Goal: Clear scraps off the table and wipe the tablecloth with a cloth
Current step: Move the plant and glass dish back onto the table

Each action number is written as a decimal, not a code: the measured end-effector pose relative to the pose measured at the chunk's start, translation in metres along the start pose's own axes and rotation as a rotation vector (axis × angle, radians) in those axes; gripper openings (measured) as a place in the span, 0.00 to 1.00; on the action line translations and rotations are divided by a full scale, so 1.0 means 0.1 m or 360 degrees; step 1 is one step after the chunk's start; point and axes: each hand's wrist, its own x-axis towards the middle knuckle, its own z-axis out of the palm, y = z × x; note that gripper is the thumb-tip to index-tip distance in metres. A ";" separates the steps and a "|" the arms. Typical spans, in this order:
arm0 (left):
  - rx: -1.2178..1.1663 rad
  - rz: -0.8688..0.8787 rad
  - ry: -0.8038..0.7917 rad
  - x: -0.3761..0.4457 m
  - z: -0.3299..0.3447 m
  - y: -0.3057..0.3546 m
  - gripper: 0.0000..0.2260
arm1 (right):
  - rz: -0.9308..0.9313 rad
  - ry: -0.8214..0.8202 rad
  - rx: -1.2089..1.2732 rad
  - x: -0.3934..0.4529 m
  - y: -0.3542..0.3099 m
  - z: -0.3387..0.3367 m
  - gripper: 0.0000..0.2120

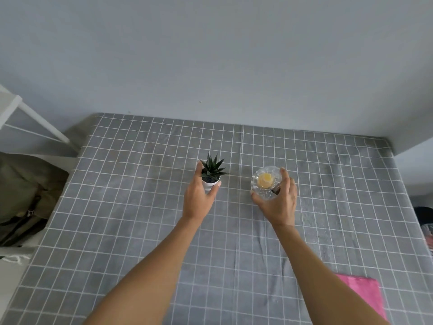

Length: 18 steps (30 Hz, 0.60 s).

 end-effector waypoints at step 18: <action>0.0148 0.0094 -0.0117 -0.04 0.23 -0.09 0.20 | 0.0074 -0.0260 0.0061 -0.12 -0.06 0.29 0.49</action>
